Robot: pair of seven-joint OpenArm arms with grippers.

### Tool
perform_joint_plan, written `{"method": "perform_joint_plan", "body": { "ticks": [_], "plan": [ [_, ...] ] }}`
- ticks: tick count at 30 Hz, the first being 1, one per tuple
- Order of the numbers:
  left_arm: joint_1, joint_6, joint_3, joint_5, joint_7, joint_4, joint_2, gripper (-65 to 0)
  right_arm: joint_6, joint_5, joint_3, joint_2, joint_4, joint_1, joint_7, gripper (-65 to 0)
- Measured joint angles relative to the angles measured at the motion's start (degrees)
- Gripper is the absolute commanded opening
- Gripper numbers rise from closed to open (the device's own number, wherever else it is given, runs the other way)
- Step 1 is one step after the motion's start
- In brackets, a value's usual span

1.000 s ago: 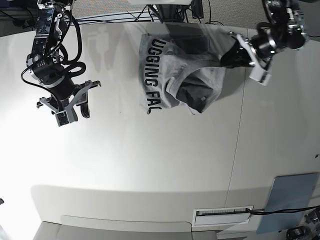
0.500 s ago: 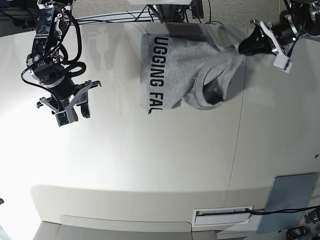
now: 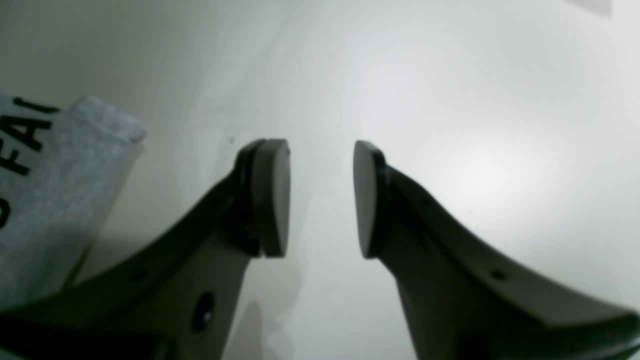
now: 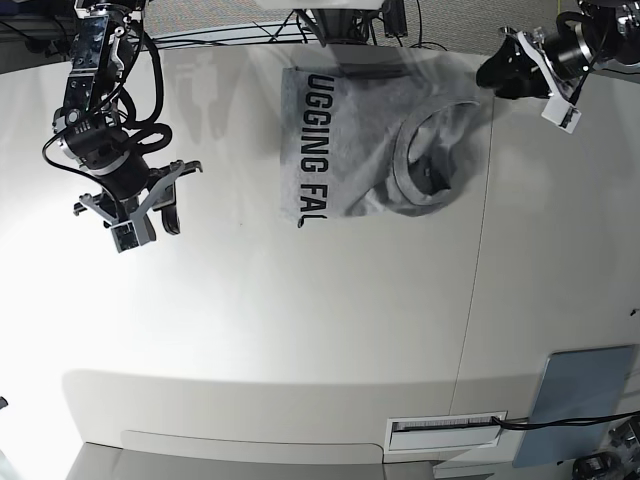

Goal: Fold the T-shirt properly
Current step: 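Press the left gripper onto the folded collar edge and smooth it flat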

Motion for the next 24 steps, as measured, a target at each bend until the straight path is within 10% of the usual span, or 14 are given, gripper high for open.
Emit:
{"method": "perform_joint_plan", "body": {
  "ticks": [8,24],
  "plan": [
    [-5.6,4.5,0.0,2.7,-15.6,0.2,-5.7,-30.0,0.0,0.0,0.0,0.0,0.0,0.0,0.0,-43.5],
    [-26.7,10.9,23.9,16.1,-21.0,-17.6,-4.6,-30.0,0.0,0.0,0.0,0.0,0.0,-1.1,-0.2,-43.5]
  ]
}}
